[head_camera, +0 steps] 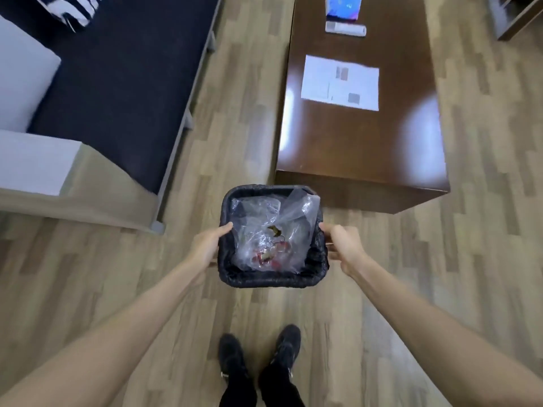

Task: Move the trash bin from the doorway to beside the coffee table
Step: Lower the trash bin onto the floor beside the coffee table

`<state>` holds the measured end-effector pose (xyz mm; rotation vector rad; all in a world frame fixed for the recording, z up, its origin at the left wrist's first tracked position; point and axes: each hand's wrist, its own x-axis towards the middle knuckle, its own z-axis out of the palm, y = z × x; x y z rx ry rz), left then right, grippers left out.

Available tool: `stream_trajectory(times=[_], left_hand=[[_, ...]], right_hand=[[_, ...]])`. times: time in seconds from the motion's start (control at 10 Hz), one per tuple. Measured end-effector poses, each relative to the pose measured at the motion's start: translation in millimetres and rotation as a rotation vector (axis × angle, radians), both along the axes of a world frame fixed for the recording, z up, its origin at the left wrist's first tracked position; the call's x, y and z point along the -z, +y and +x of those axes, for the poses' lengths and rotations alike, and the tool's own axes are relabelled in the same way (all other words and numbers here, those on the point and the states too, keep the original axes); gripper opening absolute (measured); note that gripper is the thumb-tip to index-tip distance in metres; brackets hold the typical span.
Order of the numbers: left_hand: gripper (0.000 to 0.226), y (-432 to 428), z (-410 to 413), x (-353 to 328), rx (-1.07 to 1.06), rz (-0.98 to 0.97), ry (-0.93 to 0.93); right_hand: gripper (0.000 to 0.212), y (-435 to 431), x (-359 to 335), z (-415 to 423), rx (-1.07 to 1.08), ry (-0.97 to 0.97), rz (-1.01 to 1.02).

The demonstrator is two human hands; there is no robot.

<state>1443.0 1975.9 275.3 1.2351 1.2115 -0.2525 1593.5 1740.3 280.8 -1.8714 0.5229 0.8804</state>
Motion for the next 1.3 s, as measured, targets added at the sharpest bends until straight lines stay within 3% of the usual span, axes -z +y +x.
stream_trajectory(times=[0.1, 0.2, 0.3, 0.4, 0.5, 0.7, 1.0, 1.3], left_hand=[[0.038, -16.1, 6.3, 78.3, 0.035, -0.041, 0.011], [0.051, -30.4, 13.8, 146.0, 0.028, -0.057, 0.031], [0.055, -41.5, 19.5, 201.5, 0.025, -0.068, 0.035], [0.04, -53.2, 33.5, 241.3, 0.011, -0.074, 0.015], [0.042, -57.1, 47.7, 271.8, 0.019, -0.05, 0.026], [0.048, -59.3, 71.8, 313.8, 0.079, -0.029, -0.013], [0.048, -59.6, 80.5, 359.8, 0.043, -0.067, -0.015], [0.065, -53.9, 82.2, 363.1, 0.082, -0.028, 0.0]], right_hand=[[0.051, -11.4, 90.6, 4.6, 0.067, 0.052, -0.033], [0.059, -26.5, 165.3, 3.7, 0.133, 0.081, -0.043], [0.038, -38.7, 218.0, 7.5, 0.164, 0.096, -0.063], [0.032, -48.6, 265.8, 13.9, 0.172, 0.109, -0.071], [0.036, -52.2, 295.8, 21.0, 0.186, 0.107, -0.065], [0.074, -54.3, 344.8, 38.4, 0.272, 0.113, -0.028], [0.036, -49.3, 394.4, 40.5, 0.209, 0.12, -0.036], [0.033, -42.9, 378.7, 38.5, 0.118, 0.081, -0.074]])
